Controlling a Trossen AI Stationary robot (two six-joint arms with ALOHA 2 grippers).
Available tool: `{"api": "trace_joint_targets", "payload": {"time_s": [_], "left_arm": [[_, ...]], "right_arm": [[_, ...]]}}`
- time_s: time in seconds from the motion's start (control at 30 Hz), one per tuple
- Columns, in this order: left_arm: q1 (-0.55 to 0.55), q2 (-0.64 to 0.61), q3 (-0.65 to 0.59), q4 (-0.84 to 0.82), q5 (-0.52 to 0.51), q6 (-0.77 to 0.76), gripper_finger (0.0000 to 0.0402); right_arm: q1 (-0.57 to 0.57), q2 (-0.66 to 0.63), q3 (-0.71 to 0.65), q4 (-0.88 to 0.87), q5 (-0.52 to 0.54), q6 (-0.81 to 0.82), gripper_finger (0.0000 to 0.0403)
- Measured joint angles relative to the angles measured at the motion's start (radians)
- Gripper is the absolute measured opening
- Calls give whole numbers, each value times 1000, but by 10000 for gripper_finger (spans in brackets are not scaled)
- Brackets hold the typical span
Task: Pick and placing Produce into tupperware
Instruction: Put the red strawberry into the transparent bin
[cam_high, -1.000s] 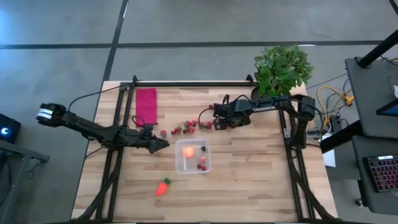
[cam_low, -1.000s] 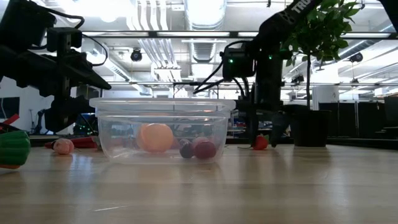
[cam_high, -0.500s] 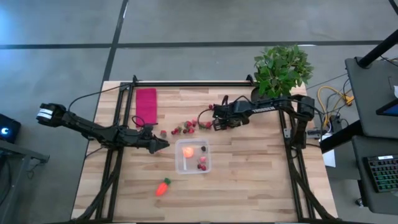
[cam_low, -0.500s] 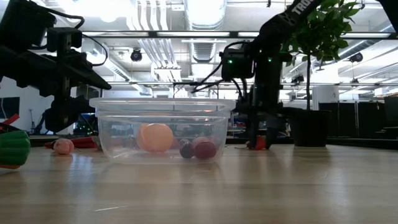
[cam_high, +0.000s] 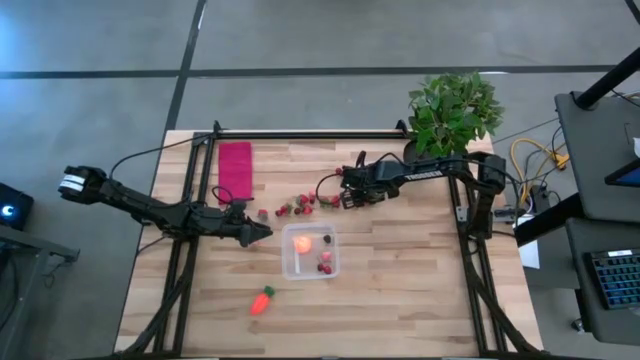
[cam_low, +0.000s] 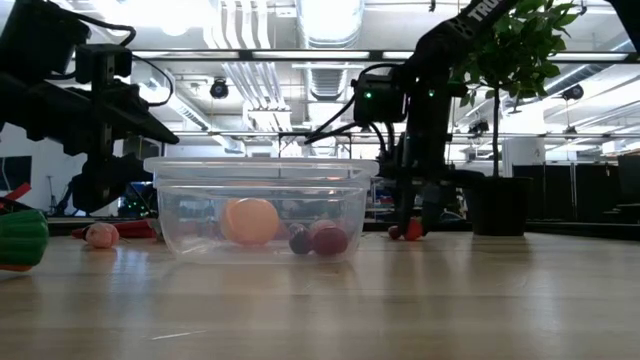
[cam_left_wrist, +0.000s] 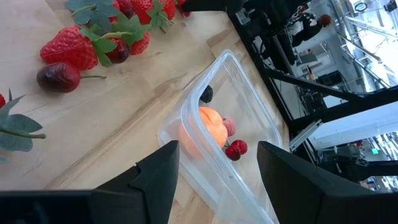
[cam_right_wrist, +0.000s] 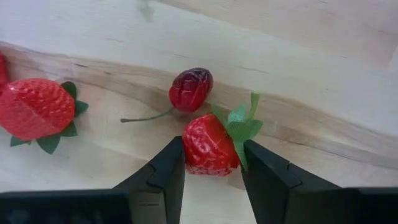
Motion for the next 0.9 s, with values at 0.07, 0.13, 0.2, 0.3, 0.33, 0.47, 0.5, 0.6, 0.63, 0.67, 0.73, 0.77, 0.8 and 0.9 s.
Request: {"api": "trace_joint_targets", "payload": {"time_s": [0.07,0.13,0.2,0.3,0.33,0.47,0.5,0.6,0.63,0.67,0.73,0.77,0.8,0.9], "left_arm": [[0,0,0,0,0,0,203],[0,0,0,0,0,0,203],[0,0,0,0,0,0,203],[0,0,0,0,0,0,203],[0,0,0,0,0,0,203],[0,0,0,0,0,0,203],[0,0,0,0,0,0,203],[0,0,0,0,-5,0,203],[0,0,0,0,-14,0,203],[0,0,0,0,-21,0,203],[0,0,0,0,-26,-1,203],[0,0,0,1,-26,-1,203],[0,0,0,1,-26,-1,203],[0,-1,0,2,-27,-1,203]], "right_arm": [[7,0,3,-5,-7,-7,126],[21,-1,14,-4,-22,-16,127],[43,-13,27,-6,-44,-26,133],[86,-47,54,-8,-86,-32,138],[105,-63,67,-9,-97,-34,139],[198,-135,126,-9,-131,-36,138],[223,-152,144,-7,-133,-40,138],[294,-183,202,8,-139,-84,138],[315,-185,222,9,-139,-98,139],[332,-185,241,10,-139,-105,140],[355,-170,271,15,-139,-127,143],[363,-156,287,25,-141,-142,144],[370,-139,301,31,-147,-159,146],[384,-66,348,38,-173,-215,153]]}}
